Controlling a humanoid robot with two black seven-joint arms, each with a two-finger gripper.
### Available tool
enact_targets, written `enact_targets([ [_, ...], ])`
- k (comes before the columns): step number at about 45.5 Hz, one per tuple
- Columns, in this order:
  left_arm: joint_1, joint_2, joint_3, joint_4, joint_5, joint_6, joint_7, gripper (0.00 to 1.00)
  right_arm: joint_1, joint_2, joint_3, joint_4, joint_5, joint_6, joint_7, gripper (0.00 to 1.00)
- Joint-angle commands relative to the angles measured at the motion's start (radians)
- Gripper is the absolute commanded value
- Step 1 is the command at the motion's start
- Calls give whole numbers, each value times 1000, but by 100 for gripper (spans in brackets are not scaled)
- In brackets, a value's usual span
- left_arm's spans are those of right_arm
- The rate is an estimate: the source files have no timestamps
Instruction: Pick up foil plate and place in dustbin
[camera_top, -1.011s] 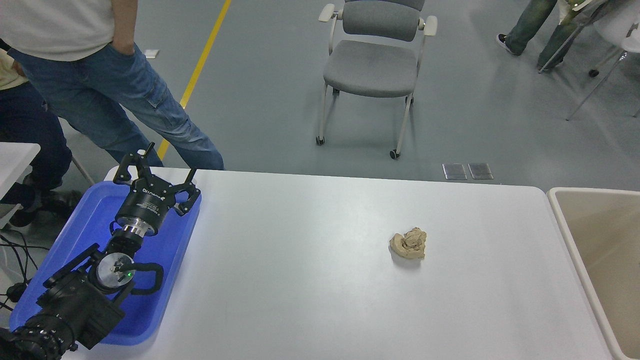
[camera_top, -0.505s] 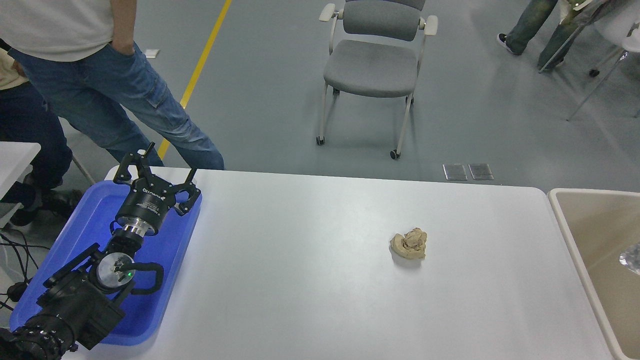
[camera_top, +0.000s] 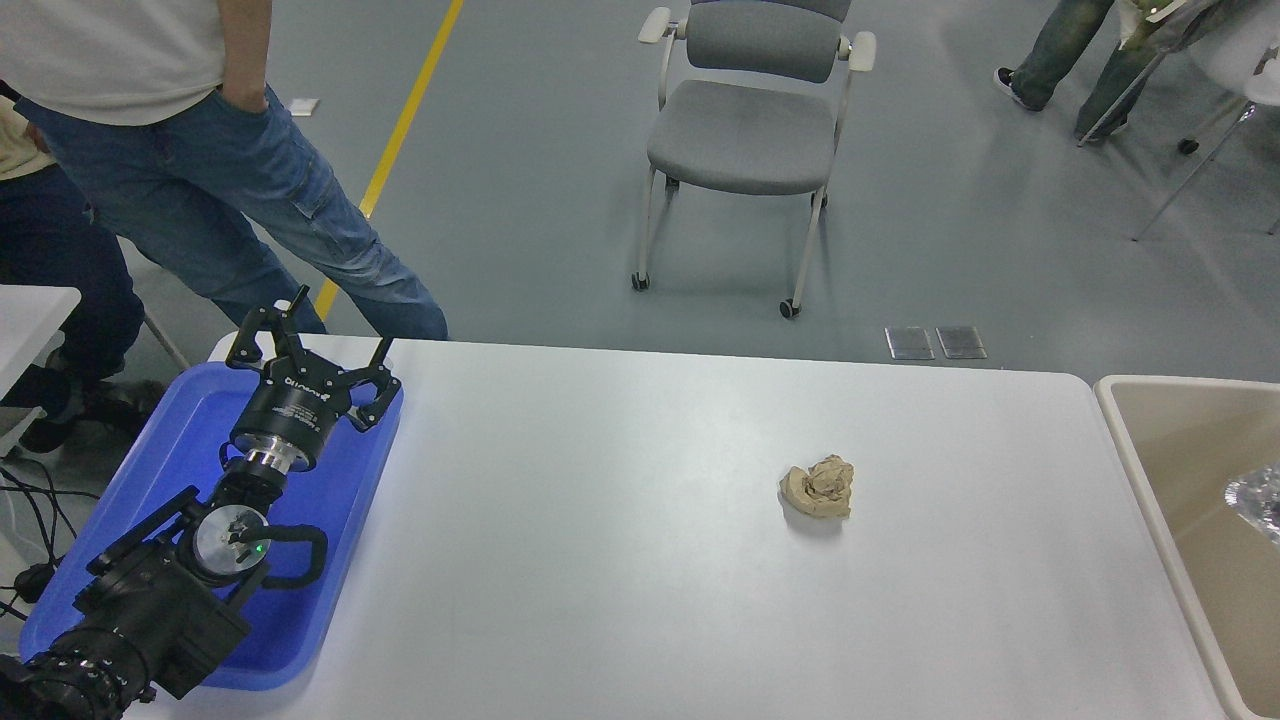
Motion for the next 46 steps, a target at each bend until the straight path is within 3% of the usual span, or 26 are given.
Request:
enact_targets([
  [1,-1,0,0,0,0,0,0,100,-13,3,2,-7,-4,-11,-2,63],
  [11,-1,0,-1,0,0,0,0,100,-11,-15,2,-4,-4,-34,-2,82],
  [17,-1,0,-1,0,0,0,0,100,-1,-23,3,16,-5,-22,-2,100],
  [29,-1,0,-1,0,-1,0,0,100,159,-166,-53,439,-197,-12,-1,100],
  [35,-1,0,-1,0,0,0,0,100,307,-216,-194,632,-203,-8,2,100],
  [46,-1,0,-1,0,-1,0,0,100,712,-199,-610,959,-205,-5,5,100],
])
